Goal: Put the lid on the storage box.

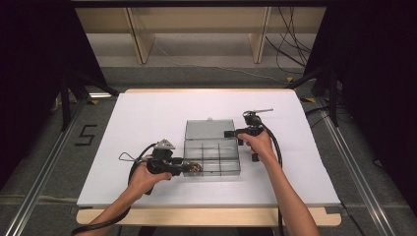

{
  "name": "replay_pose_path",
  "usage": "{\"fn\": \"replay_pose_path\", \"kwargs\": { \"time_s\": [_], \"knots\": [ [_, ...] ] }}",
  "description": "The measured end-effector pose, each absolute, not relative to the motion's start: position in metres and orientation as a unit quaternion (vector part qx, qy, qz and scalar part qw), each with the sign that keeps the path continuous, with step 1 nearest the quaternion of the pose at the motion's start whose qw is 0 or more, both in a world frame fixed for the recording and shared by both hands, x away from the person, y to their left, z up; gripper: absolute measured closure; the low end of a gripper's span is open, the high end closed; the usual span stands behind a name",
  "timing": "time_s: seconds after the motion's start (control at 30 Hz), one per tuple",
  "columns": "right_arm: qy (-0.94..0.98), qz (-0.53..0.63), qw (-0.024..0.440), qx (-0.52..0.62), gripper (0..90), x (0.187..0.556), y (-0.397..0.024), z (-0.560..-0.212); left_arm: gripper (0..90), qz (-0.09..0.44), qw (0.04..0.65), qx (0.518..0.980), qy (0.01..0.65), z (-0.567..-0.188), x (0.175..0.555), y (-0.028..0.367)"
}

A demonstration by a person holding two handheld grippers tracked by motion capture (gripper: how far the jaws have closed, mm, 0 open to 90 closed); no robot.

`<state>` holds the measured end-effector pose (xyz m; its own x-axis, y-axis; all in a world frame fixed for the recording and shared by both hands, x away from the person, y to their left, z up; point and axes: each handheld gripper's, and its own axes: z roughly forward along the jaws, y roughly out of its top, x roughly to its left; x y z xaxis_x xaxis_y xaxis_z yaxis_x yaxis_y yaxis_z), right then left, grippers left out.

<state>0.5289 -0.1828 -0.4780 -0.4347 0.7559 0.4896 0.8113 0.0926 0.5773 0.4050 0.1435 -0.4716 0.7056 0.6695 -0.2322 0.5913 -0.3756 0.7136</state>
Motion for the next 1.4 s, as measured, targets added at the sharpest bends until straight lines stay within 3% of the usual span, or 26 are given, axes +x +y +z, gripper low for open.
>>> {"fn": "replay_pose_path", "kwargs": {
  "time_s": [0.23,0.57,0.6,0.63,1.03,1.27,1.4],
  "knots": [
    [-0.727,-0.421,0.058,-0.54,38.1,0.53,-0.181,-0.481,54.8,0.048,0.41,0.828,0.38,-0.472,0.405,0.143],
    [-0.73,-0.43,0.051,-0.528,41.1,0.531,-0.183,-0.482,54.7,0.048,0.408,0.83,0.378,-0.472,0.405,0.143],
    [-0.715,-0.429,0.073,-0.547,43.2,0.528,-0.18,-0.479,54.6,0.049,0.408,0.83,0.378,-0.472,0.405,0.143],
    [-0.727,-0.438,0.055,-0.527,44.5,0.53,-0.183,-0.481,54.6,0.051,0.403,0.835,0.372,-0.472,0.406,0.144],
    [-0.723,-0.465,0.023,-0.511,58.5,0.527,-0.187,-0.473,54.1,0.056,0.401,0.834,0.375,-0.472,0.407,0.143],
    [-0.716,-0.482,0.018,-0.506,61.7,0.525,-0.188,-0.468,54.1,0.056,0.399,0.837,0.371,-0.472,0.407,0.143],
    [-0.714,-0.492,-0.007,-0.498,64.5,0.525,-0.189,-0.465,54.0,0.055,0.397,0.839,0.369,-0.471,0.407,0.143]
  ]
}}
